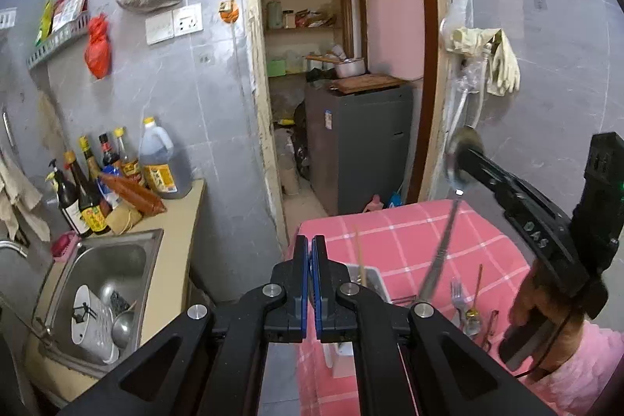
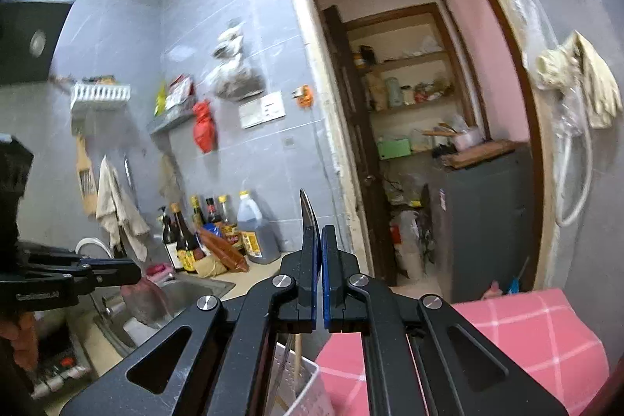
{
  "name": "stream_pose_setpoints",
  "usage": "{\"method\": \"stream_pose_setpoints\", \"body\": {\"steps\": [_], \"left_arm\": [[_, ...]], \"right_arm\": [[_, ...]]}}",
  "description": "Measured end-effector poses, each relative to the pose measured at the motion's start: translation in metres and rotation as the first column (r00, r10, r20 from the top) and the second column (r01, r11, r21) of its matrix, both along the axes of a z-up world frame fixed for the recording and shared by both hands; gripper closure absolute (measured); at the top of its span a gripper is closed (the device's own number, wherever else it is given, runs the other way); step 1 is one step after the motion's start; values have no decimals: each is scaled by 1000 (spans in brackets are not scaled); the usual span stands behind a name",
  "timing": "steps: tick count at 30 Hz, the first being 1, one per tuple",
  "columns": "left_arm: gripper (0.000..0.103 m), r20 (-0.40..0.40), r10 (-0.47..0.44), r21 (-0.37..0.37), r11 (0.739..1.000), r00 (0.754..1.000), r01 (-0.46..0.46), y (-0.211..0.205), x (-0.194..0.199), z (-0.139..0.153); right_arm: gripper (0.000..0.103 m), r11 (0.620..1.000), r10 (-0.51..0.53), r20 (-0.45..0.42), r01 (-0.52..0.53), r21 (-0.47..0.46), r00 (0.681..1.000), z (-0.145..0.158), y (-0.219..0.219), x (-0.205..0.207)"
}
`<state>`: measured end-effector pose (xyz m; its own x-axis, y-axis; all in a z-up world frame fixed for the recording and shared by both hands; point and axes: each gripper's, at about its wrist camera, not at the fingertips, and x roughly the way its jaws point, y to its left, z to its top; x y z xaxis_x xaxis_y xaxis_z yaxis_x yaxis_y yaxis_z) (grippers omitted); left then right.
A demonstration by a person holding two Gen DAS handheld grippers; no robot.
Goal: Organize utensils
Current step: 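Carry the spoon to the white holder and open the right tool, then move the right tool back over the remaining utensils on the table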
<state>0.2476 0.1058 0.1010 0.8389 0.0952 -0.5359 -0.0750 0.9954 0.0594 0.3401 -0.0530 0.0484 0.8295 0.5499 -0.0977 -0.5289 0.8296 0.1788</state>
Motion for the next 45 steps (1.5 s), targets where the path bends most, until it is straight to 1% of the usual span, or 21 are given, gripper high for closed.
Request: {"method": "stream_pose_setpoints", "body": {"steps": [5, 9, 12, 15, 20, 21, 23, 24, 25, 27, 29, 31, 35, 36, 37, 39, 40, 41, 42, 43, 45], "left_arm": [[100, -12, -14, 85, 996, 1000, 15, -10, 6, -16], [100, -48, -39, 72, 996, 998, 43, -16, 10, -28], [100, -77, -48, 31, 998, 996, 51, -15, 14, -38], [100, -95, -45, -10, 999, 995, 44, -12, 16, -48], [98, -87, -58, -113, 992, 995, 48, -5, 16, -59], [98, -83, -63, -143, 988, 995, 51, -3, 15, -61], [97, -69, -73, -198, 979, 995, 58, 1, 14, -64], [94, -60, -75, -222, 973, 995, 60, 3, 13, -65], [91, -47, -74, -255, 965, 996, 59, 6, 11, -66], [71, -24, -64, -300, 952, 998, 54, 11, 9, -68], [59, 20, -39, -348, 937, 999, 43, 16, 3, -69], [56, 50, -18, -364, 931, 999, 35, 16, -2, -70], [40, 95, 20, -349, 937, 995, 15, 5, -10, -71], [34, 111, 27, -338, 941, 993, 13, -1, -12, -71], [30, 125, 33, -328, 945, 992, 10, -5, -14, -70], [18, 159, 46, -302, 953, 986, 4, -16, -19, -70], [14, 179, 51, -287, 958, 983, 3, -24, -21, -71], [8, 189, 54, -278, 960, 980, 1, -29, -23, -71], [3, 199, 58, -269, 963, 978, -3, -35, -25, -72], [1, 209, 62, -257, 966, 976, -7, -42, -27, -74], [0, 231, 60, -234, 972, 971, -4, -57, -32, -79]], "right_arm": [[100, 997, 38, 3, -38, -62, 999, -19, 22, 4], [100, 992, 65, -35, -68, -104, 997, -38, 29, 8], [100, 989, 94, -83, -102, -106, 992, -49, 28, 12], [100, 987, 127, -142, -139, -84, 982, -59, 23, 16], [98, 980, 172, -220, -189, -58, 960, -76, 19, 21], [96, 979, 180, -231, -197, -55, 956, -79, 19, 21], [88, 977, 191, -247, -209, -48, 950, -83, 17, 20], [81, 977, 194, -253, -210, -41, 948, -84, 15, 19], [77, 977, 195, -255, -211, -35, 947, -83, 14, 19], [77, 979, 189, -259, -203, -28, 947, -82, 9, 15], [74, 984, 163, -256, -174, -24, 953, -79, -1, 10], [59, 990, 128, -247, -137, -18, 961, -72, -12, 4], [42, 999, 32, -218, -36, -17, 975, -60, -44, -12], [36, 1000, 8, -209, -13, -22, 978, -56, -52, -16], [31, 1000, -11, -202, 6, -26, 979, -53, -58, -19], [24, 998, -60, -180, 53, -44, 982, -48, -75, -28], [18, 996, -77, -172, 68, -52, 982, -45, -81, -31], [15, 994, -99, -161, 89, -64, 982, -43, -90, -36], [8, 992, -118, -153, 107, -73, 981, -42, -97, -39], [3, 990, -130, -148, 120, -78, 980, -38, -101, -41], [1, 983, -169, -134, 156, -96, 976, -39, -117, -50]]}}
